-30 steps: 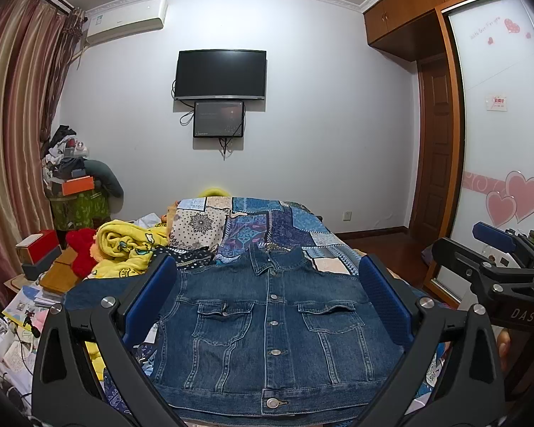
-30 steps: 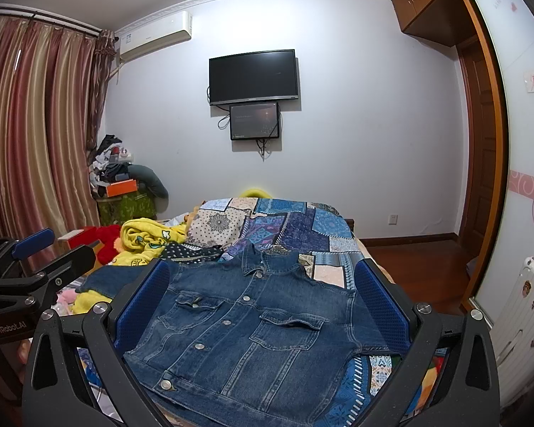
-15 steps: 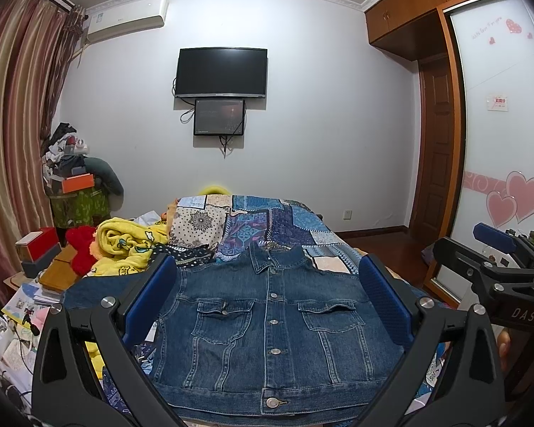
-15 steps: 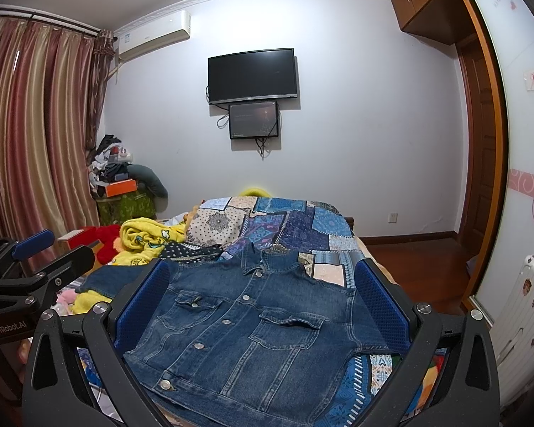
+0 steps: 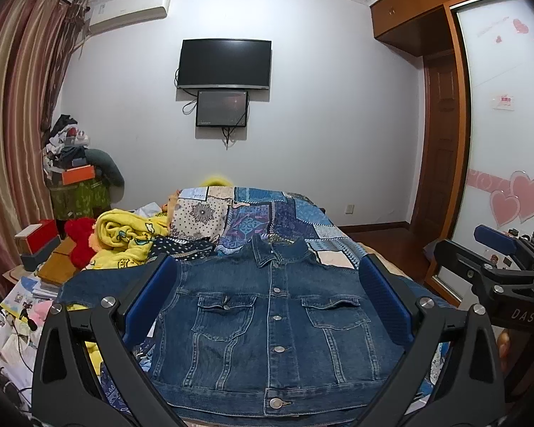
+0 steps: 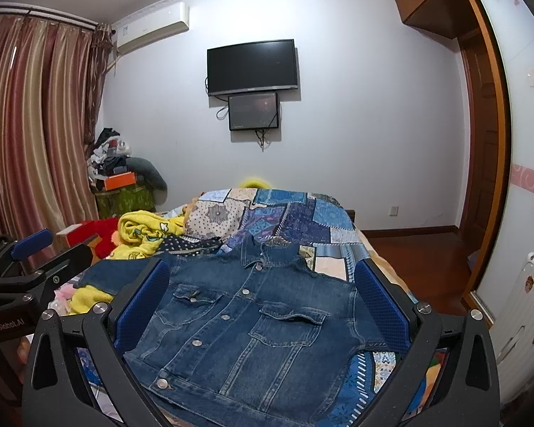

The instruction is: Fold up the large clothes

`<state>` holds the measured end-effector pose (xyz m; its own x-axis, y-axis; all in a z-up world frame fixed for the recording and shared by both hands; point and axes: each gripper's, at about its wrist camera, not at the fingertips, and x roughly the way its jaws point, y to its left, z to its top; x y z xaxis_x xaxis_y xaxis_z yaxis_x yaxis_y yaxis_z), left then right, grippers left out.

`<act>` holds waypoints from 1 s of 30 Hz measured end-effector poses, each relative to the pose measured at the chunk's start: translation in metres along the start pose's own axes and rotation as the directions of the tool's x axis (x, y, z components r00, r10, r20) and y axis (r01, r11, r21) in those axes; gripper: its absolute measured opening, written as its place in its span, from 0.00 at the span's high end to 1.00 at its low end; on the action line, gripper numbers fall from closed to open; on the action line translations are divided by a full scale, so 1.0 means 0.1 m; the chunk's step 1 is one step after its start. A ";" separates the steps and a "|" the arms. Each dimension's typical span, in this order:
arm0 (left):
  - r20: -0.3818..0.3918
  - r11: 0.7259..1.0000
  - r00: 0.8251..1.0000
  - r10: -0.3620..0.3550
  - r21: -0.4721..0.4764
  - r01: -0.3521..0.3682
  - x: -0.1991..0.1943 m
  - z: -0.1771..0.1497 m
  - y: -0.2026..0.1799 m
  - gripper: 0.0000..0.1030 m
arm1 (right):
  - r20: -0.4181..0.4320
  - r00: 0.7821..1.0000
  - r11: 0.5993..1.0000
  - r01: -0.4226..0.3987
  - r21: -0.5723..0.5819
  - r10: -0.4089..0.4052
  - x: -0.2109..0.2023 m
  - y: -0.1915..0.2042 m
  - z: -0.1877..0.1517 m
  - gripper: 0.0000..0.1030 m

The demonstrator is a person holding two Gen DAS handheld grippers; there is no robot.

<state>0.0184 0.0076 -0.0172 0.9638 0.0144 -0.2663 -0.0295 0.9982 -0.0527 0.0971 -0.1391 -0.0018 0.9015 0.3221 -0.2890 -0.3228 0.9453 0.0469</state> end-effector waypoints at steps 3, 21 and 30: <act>-0.023 1.000 1.000 0.002 -0.015 -0.003 0.10 0.00 0.07 0.00 | -0.021 1.000 1.000 -0.001 0.001 0.001 0.09 0.01 -0.01 0.00; -0.275 0.968 0.943 0.187 -0.113 -0.225 1.33 -0.32 1.22 0.00 | -0.294 0.956 1.000 -0.011 0.012 0.014 1.26 0.00 -0.21 0.00; -0.486 0.933 0.856 0.174 -0.198 -0.302 2.13 -0.78 2.34 0.00 | -0.397 0.913 0.995 0.102 -0.008 -0.097 1.93 -0.07 -0.28 0.00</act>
<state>0.1959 0.2396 -0.1613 0.6914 0.1571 -0.7051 -0.3707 0.9150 -0.1596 0.2655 -0.0845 -0.0843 0.7395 0.1824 -0.6480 -0.2312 0.9728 0.0099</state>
